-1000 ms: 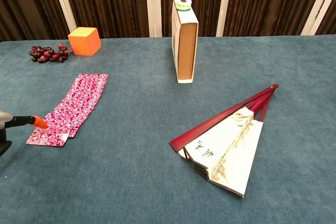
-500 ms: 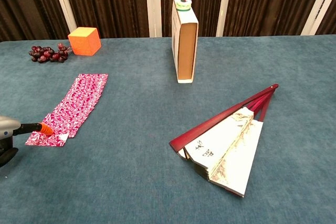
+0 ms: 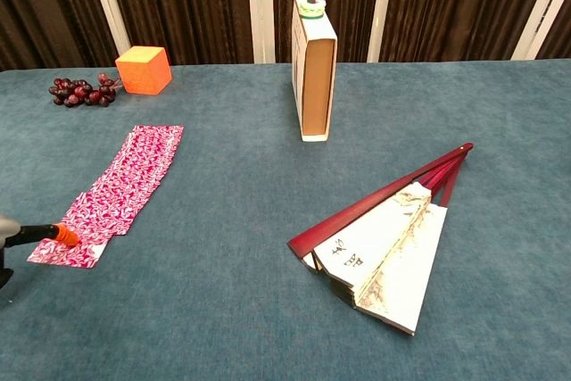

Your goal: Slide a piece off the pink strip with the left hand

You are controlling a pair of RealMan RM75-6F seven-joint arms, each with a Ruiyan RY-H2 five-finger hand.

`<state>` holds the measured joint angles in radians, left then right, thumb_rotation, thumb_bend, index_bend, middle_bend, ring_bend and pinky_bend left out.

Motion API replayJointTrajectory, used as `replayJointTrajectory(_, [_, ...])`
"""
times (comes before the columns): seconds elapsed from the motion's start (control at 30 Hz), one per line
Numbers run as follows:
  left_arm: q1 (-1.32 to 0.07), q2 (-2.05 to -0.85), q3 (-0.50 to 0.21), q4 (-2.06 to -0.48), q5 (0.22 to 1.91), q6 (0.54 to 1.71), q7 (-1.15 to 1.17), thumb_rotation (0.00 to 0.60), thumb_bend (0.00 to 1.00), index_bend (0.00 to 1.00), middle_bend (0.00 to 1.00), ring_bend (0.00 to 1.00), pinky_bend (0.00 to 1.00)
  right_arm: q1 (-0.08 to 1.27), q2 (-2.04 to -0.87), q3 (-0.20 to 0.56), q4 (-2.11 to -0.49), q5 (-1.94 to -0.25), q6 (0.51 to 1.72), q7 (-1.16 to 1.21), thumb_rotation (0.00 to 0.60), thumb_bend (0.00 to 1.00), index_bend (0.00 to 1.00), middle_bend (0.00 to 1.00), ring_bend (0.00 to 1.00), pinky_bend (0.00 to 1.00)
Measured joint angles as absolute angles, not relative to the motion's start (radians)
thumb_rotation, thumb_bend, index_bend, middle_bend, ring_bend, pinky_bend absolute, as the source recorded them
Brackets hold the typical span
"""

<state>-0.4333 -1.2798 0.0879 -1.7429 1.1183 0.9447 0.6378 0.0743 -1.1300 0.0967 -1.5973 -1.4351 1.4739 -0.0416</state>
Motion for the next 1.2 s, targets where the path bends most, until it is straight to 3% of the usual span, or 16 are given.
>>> replayJointTrajectory(0.57, [-0.394, -1.185, 0.174, -1.848, 1.138, 1.024, 0.698, 0.6, 0.9, 0.14, 0.9, 0.73, 0.69, 0.072, -1.126, 0.099, -1.597, -1.435, 1.478, -0.027, 0.6, 0.24, 0.06, 0.04, 0.18, 0.09])
replayJointTrajectory(0.97, [-0.389, -1.16, 0.109, -1.814, 1.376, 1.112, 0.406, 0.6, 0.9, 0.13, 0.9, 0.73, 0.7, 0.074, -1.13, 0.097, -1.599, -1.435, 1.473, -0.039, 0.6, 0.24, 0.06, 0.04, 0.18, 0.09])
replayJointTrajectory(1.2, [-0.452, -1.184, 0.055, -1.759, 1.262, 1.003, 0.408, 0.6, 0.9, 0.13, 0.9, 0.73, 0.7, 0.074, -1.131, 0.098, -1.596, -1.431, 1.471, -0.04, 0.6, 0.24, 0.06, 0.04, 0.18, 0.09])
